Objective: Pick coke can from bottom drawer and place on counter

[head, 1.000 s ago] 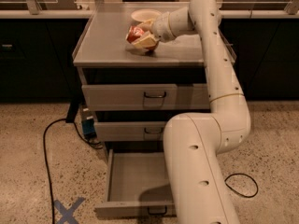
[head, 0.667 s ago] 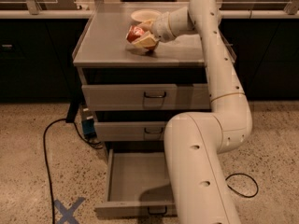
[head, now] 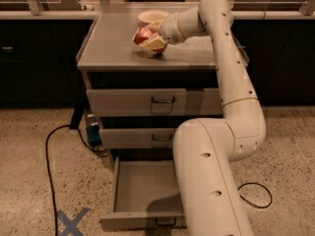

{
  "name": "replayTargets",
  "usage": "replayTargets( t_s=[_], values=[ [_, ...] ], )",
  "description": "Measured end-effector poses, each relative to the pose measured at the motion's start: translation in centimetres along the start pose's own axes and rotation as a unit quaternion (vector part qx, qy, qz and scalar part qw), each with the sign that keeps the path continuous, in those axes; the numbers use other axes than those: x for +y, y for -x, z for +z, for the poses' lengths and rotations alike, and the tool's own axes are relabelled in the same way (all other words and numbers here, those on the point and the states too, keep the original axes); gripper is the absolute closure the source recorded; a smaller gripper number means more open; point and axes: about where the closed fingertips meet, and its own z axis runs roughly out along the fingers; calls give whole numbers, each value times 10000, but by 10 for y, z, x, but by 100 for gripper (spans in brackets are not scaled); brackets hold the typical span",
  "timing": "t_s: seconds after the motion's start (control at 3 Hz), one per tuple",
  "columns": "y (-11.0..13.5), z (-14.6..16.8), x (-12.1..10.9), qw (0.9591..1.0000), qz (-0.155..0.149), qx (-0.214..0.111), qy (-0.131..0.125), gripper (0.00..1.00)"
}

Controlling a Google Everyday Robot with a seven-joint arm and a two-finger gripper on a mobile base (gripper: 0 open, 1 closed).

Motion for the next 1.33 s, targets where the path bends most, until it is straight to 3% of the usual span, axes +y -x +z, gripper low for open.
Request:
replayTargets(
  t_s=[0.67,1.0,1.33],
  values=[
    [0,0,0,10000,0,0,0,12],
    [0,0,0,10000,0,0,1,0],
    [0,0,0,10000,0,0,1,0]
  ],
)
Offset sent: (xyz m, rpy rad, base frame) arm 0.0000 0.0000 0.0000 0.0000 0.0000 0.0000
